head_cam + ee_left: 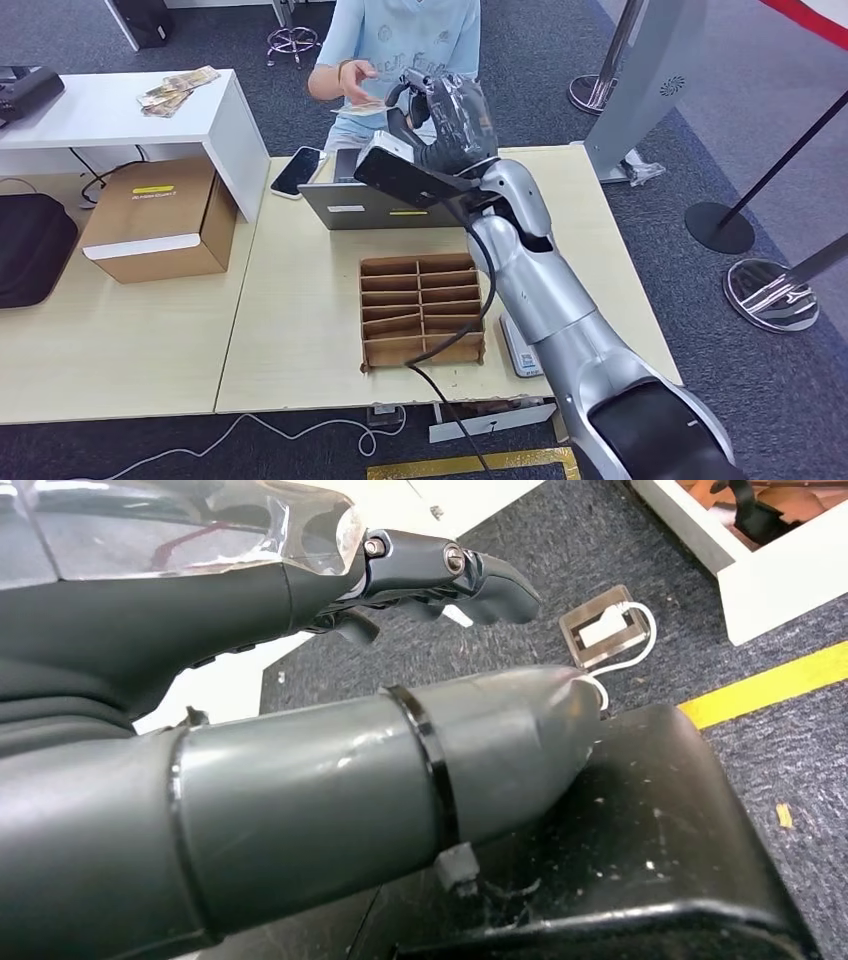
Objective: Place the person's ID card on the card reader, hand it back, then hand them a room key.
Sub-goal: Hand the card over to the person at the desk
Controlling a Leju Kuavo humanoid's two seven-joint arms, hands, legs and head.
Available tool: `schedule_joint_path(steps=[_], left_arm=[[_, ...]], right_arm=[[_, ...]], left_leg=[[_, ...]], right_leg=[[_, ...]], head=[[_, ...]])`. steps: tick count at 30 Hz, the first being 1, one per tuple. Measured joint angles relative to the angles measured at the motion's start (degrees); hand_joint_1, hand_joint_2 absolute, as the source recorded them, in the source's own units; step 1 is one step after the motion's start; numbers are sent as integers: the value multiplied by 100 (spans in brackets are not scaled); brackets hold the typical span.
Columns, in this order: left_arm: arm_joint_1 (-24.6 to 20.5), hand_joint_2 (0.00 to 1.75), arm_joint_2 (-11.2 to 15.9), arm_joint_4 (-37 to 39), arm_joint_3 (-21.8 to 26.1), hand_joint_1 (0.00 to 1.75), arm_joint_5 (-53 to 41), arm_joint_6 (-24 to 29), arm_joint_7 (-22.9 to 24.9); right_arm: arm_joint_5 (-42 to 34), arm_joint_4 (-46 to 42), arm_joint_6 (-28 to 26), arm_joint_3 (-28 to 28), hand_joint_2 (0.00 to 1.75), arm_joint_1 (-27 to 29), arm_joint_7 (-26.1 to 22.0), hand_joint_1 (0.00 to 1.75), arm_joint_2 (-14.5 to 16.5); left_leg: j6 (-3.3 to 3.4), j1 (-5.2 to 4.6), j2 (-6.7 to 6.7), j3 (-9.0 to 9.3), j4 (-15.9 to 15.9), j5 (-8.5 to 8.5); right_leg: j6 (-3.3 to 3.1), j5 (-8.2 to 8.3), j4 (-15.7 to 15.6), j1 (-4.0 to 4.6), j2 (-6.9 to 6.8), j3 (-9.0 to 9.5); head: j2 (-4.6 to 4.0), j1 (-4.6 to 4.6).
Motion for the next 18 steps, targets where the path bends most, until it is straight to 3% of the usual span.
schedule_joint_path(steps=[10,18], left_arm=[[-19,0,-10,0,-108,0,1,0,119],[-29,0,-6,0,-211,0,0,0,-29]], right_arm=[[940,2035,50,150,175,-1380,815,175,362],[858,2760,-108,-135,175,-1645,851,175,343]], left_leg=[[-4,1,-4,-1,0,3],[-4,2,1,-2,2,3]], right_leg=[[-1,0,5,1,-3,-7],[-5,4,3,0,0,-9]], head=[[0,0],[0,1]])
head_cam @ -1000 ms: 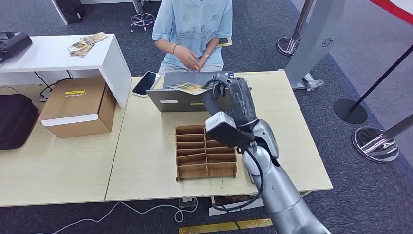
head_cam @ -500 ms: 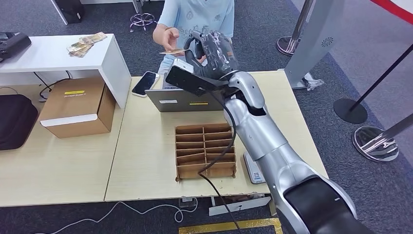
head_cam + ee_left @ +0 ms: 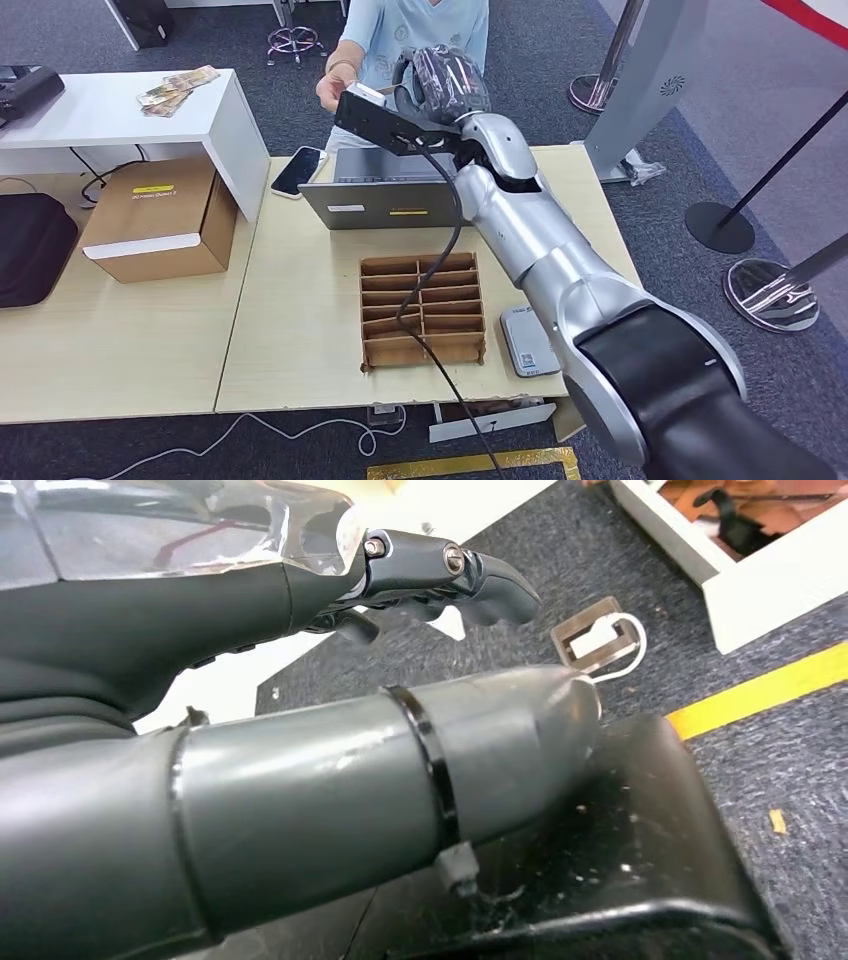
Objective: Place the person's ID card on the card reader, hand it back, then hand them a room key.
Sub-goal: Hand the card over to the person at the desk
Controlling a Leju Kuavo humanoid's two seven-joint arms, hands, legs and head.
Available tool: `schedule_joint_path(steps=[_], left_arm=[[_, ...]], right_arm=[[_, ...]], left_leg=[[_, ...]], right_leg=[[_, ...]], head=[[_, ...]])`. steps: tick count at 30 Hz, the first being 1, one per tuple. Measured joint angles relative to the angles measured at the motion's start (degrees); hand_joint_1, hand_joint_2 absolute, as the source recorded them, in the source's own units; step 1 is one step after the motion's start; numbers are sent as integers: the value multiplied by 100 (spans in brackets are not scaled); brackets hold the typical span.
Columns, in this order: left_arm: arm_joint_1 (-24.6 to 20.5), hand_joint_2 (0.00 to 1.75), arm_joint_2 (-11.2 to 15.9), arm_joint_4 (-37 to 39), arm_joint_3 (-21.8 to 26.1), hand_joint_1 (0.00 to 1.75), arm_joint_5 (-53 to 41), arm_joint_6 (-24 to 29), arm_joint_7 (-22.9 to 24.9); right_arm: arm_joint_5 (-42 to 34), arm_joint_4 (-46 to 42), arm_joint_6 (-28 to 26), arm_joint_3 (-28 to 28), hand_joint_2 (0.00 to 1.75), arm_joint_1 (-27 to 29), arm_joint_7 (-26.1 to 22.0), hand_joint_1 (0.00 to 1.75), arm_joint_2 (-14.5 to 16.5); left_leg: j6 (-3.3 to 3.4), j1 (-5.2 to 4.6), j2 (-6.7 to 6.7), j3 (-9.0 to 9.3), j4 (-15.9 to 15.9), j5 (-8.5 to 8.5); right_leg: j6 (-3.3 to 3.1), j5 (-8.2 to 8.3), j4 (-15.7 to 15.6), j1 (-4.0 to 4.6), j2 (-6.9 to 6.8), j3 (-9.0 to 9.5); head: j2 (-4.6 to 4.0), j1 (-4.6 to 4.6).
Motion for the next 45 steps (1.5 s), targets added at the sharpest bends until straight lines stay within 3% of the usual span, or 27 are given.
schedule_joint_path(steps=[11,12,15,16,29,39,42,45], left_arm=[[-40,0,-2,0,-325,0,0,0,-89],[-41,0,-2,0,-327,0,1,0,-88],[-44,0,-3,0,-333,0,1,0,-85],[-45,0,-3,0,-334,0,1,0,-80],[-48,0,-4,0,-377,0,-1,0,-69],[-49,0,-1,0,-402,0,8,0,-39],[-48,0,0,0,-401,0,14,0,5],[-44,0,3,0,-398,0,27,0,36]], right_arm=[[253,281,-71,-168,175,-92,168,169,-91],[252,296,-70,-185,175,-108,169,145,-97],[196,344,-61,-266,175,-157,130,22,-104],[178,362,-57,-296,175,-167,114,3,-104],[146,520,-153,-486,175,-178,57,0,-143],[498,460,-175,-575,175,-166,36,0,-445],[344,345,-229,-621,175,-134,-129,0,-510],[-232,34,-209,-798,175,2,-595,0,-535]], left_leg=[[-1,0,1,0,0,1],[-1,0,1,0,0,1],[-1,0,2,0,-1,1],[-1,0,2,0,-1,1],[-1,0,2,0,0,1],[-1,0,2,-1,0,0],[-1,0,3,-1,0,0],[-1,0,2,-1,-1,0]], right_leg=[[-2,1,2,3,2,-3],[-2,1,2,3,2,-3],[-2,1,3,3,3,-3],[-3,1,3,3,3,-3],[-3,1,2,3,4,-4],[-3,2,2,2,4,-5],[-3,2,2,3,5,-5],[-4,2,2,4,4,-6]], head=[[0,-1],[0,-1],[0,-1],[0,-1],[0,-1],[0,0],[0,-1],[0,-1]])
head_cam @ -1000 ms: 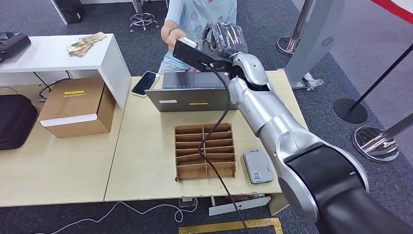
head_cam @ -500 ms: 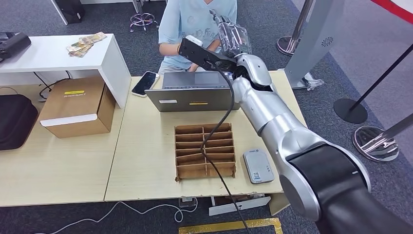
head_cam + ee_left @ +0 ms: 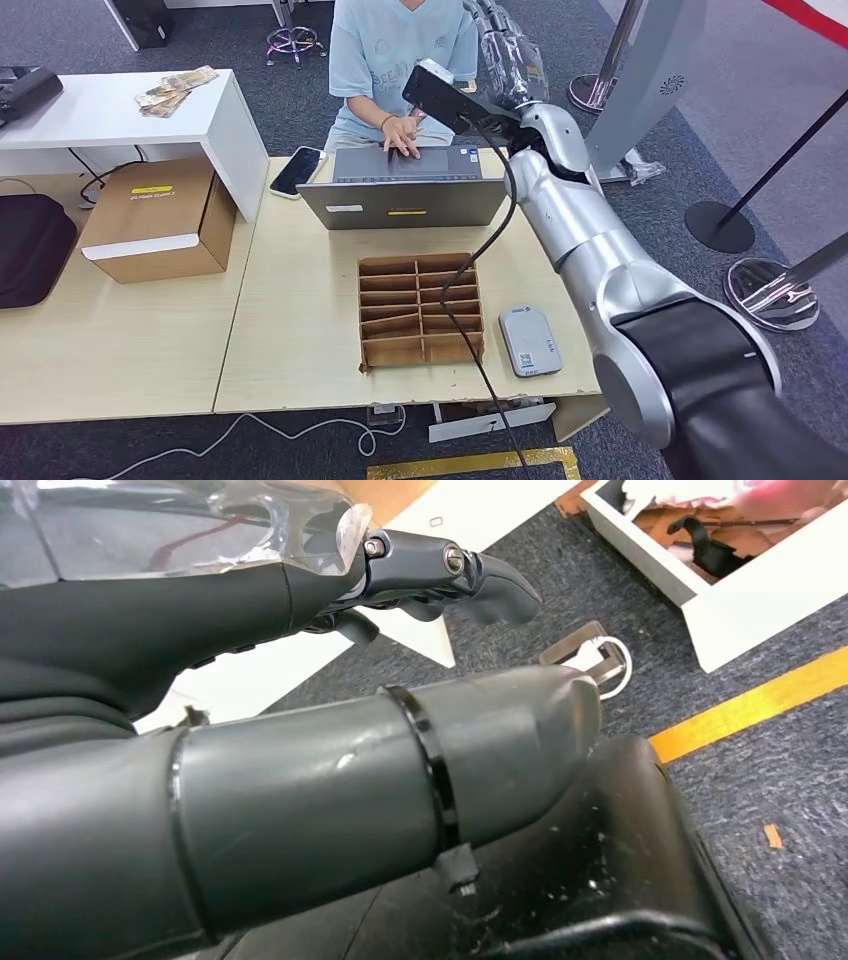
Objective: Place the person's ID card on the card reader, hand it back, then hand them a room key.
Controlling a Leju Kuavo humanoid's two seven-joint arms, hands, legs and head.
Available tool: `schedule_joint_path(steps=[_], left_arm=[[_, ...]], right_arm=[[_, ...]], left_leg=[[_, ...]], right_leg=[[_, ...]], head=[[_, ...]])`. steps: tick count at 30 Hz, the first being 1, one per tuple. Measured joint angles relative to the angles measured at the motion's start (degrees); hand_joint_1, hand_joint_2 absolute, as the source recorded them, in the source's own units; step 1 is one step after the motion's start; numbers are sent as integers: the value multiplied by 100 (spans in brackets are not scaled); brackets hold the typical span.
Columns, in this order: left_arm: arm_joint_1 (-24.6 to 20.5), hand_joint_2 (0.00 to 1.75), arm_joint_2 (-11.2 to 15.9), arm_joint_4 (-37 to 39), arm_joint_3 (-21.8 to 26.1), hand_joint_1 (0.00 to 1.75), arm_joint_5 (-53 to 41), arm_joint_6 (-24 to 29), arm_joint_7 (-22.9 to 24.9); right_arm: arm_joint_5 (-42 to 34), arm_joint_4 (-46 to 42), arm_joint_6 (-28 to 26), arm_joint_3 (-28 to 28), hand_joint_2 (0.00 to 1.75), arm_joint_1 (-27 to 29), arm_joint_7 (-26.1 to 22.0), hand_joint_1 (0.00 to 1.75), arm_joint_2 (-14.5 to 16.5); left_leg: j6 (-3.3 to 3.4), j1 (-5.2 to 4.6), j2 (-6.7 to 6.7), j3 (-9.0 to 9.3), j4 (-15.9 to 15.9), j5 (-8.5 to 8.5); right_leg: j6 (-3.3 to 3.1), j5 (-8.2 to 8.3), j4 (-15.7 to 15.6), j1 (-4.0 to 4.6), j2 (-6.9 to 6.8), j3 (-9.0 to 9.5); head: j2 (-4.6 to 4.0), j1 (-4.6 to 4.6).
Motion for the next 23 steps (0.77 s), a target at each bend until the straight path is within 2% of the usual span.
schedule_joint_path(steps=[5,13,19,23], left_arm=[[19,0,10,0,33,0,16,0,108],[59,0,31,0,155,0,28,5,207],[82,0,38,0,248,0,38,13,318],[94,0,44,0,290,0,53,17,411]], right_arm=[[-1615,-1085,704,-364,175,495,-741,0,-81],[-4439,-3414,2227,-557,175,1750,-1148,0,-537],[-5253,-4896,2745,-701,175,2895,-1367,0,-965],[-5609,-5498,2923,-826,175,3478,-1588,0,-1214]], left_leg=[[0,1,-3,-1,0,0],[1,1,-7,-4,0,-1],[0,1,-11,-10,-1,-3],[-1,2,-14,-11,-1,-3]], right_leg=[[-1,-1,-1,6,-3,0],[-1,-1,-7,7,-7,0],[0,-2,-8,7,-10,-3],[-1,-3,-10,9,-12,-3]], head=[[0,1],[0,1],[0,1],[0,1]])
